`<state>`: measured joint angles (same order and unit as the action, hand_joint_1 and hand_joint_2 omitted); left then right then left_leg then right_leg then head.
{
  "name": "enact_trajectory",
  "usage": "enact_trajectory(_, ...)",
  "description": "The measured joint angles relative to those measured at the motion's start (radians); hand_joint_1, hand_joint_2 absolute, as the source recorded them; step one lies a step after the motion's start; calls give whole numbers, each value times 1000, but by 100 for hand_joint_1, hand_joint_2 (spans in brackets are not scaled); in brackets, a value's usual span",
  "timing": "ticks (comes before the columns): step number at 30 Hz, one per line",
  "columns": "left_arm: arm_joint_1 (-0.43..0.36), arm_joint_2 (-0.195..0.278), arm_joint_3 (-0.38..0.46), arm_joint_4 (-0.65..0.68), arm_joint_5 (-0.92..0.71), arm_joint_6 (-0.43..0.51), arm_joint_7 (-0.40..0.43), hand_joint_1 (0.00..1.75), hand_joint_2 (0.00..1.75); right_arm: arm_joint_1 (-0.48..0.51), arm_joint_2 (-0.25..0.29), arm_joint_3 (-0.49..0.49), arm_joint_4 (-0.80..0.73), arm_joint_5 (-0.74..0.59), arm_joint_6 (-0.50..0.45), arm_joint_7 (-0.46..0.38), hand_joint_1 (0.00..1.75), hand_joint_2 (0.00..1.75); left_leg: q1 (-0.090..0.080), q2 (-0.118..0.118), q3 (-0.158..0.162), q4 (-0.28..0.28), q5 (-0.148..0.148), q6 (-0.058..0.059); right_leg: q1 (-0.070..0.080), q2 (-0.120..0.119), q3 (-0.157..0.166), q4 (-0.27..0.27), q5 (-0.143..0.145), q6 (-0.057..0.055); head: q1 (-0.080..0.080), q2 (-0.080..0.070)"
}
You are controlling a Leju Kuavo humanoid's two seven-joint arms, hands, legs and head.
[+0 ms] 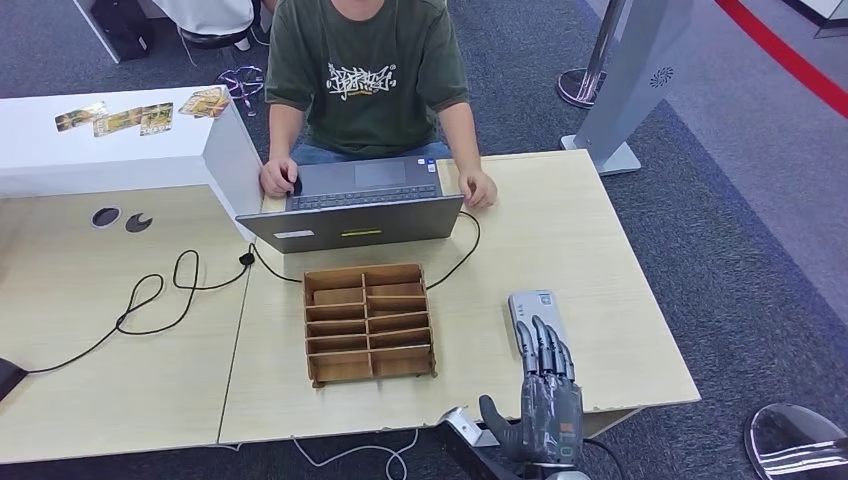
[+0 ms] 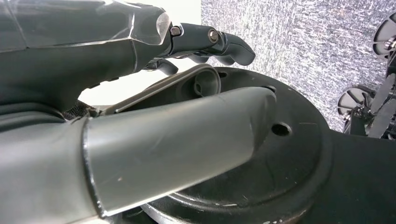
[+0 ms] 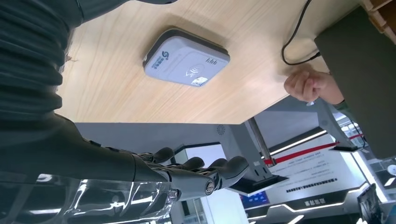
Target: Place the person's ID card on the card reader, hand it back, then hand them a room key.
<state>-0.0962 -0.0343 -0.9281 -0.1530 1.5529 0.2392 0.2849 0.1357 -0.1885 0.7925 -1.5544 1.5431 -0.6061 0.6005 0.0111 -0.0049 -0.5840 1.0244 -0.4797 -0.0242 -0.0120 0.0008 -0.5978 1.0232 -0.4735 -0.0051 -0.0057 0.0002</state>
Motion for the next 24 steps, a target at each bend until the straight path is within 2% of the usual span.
enact_trajectory(4, -2, 0, 0, 0, -29, 31, 7, 0, 0, -45, 27, 0, 81, -61, -25, -111, 0, 175, 0, 0, 0, 0, 0, 0, 0, 0, 0, 0, 0, 0, 0, 0)
enact_trajectory(7, -4, -1, 0, 0, -25, 61, -15, 0, 0, -87, 71, -16, 149, -87, -32, -220, 0, 175, 0, 0, 0, 0, 0, 0, 0, 0, 0, 0, 0, 0, 0, 0)
enact_trajectory(11, -5, -5, 0, 0, -14, 100, -32, 0, 0, -131, 131, -33, 230, -105, -29, -308, 0, 175, 0, 0, 1, 0, 1, 0, 0, 0, 0, 0, 0, 0, 0, 0)
enact_trajectory(18, -5, -8, 0, 0, -2, 88, -30, 0, 0, -178, 211, -47, 342, -143, -37, -370, 0, 175, 0, 0, 0, 0, 1, 0, 0, 0, 0, 0, 0, 0, 0, 0)
enact_trajectory(24, -5, -9, 0, 0, 0, 124, -38, 0, 0, -189, 232, -52, 384, -142, -37, -371, 0, 175, 0, 0, 0, 0, 0, 0, 0, 0, 0, 0, 0, 0, 0, 0)
